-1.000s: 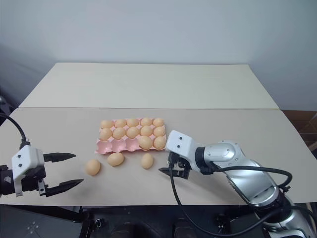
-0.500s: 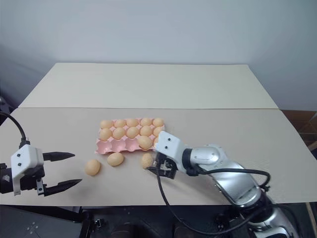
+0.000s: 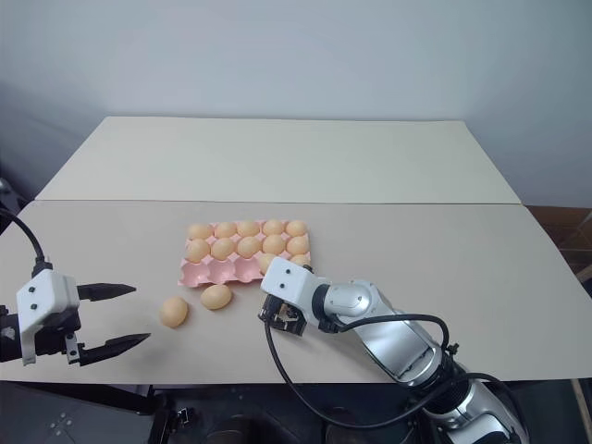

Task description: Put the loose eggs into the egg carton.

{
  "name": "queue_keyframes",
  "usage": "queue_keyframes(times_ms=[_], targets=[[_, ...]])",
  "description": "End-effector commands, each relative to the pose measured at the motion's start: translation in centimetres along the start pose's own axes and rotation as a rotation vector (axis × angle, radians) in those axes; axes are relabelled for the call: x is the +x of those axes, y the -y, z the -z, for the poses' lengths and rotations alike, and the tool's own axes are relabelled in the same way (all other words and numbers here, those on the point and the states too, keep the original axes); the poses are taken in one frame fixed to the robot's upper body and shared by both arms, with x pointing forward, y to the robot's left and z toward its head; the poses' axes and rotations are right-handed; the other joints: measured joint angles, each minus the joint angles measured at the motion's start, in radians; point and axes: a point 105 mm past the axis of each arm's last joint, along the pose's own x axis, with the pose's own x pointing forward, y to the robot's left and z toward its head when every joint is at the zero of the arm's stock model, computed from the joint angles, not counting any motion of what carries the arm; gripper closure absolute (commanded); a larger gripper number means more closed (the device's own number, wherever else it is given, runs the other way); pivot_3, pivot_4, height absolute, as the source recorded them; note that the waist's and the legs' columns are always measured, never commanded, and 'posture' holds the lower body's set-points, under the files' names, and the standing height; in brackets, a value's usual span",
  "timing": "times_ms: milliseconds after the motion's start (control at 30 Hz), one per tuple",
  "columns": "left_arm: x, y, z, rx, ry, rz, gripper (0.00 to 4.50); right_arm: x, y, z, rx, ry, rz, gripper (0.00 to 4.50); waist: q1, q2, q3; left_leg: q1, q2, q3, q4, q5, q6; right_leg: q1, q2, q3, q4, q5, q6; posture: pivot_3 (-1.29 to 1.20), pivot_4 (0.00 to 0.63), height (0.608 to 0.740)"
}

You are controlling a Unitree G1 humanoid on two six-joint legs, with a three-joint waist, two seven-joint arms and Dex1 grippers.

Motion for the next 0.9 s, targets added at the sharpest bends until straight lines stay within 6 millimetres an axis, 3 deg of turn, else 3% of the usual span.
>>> queue_keyframes(times_ms=[33, 300, 400, 500, 633, 733, 900], targets=[[-0.1, -0.3, -0.8, 0.051, 0.003, -0.015, 0.00, 0.5, 0.0, -0.5, -0.027, 0.023, 0.005, 0.33, -0.001, 0.000, 0.000, 0.000, 0.000, 0.000, 0.000, 0.000, 0.000, 0.000, 0.000, 0.000, 0.000, 0.000, 0.000, 0.00, 0.150, 0.740], [-0.3, -0.1, -0.7, 0.053, -0.002, -0.024, 0.00, 1.2, 0.1, 0.1, -0.013, 0.005, 0.006, 0.33, -0.001, 0.000, 0.000, 0.000, 0.000, 0.000, 0.000, 0.000, 0.000, 0.000, 0.000, 0.000, 0.000, 0.000, 0.000, 0.00, 0.150, 0.740], [-0.5, 0.1, -0.5, 0.045, -0.007, -0.033, 0.00, 1.1, 0.0, 0.2, -0.012, 0.003, -0.002, 0.93, -0.002, 0.000, 0.000, 0.000, 0.000, 0.000, 0.000, 0.000, 0.000, 0.000, 0.000, 0.000, 0.000, 0.000, 0.000, 0.00, 0.150, 0.740], [-0.4, 0.2, -0.4, 0.044, -0.010, -0.036, 0.00, 1.1, 0.0, 0.2, -0.016, 0.002, -0.003, 1.81, 0.000, 0.000, 0.000, 0.000, 0.000, 0.000, 0.000, 0.000, 0.000, 0.000, 0.000, 0.000, 0.000, 0.000, 0.000, 0.00, 0.150, 0.740], [-0.3, 0.1, -0.5, 0.044, -0.006, -0.037, 0.00, 0.6, 0.0, 0.1, -0.020, 0.001, -0.004, 1.83, 0.000, 0.000, 0.000, 0.000, 0.000, 0.000, 0.000, 0.000, 0.000, 0.000, 0.000, 0.000, 0.000, 0.000, 0.000, 0.00, 0.150, 0.740], [-0.3, 0.0, -0.5, 0.044, -0.005, -0.038, 0.00, -0.4, 0.0, -1.2, -0.014, 0.056, -0.023, 1.83, 0.001, 0.000, 0.000, 0.000, 0.000, 0.000, 0.000, 0.000, 0.000, 0.000, 0.000, 0.000, 0.000, 0.000, 0.000, 0.00, 0.150, 0.740], [-0.3, 0.0, -0.3, 0.039, -0.010, -0.042, 0.00, -1.7, 0.8, -5.5, -0.051, 0.225, -0.025, 1.83, -0.005, 0.000, 0.000, 0.000, 0.000, 0.000, 0.000, 0.000, 0.000, 0.000, 0.000, 0.000, 0.001, 0.000, 0.000, 0.00, 0.150, 0.740]])
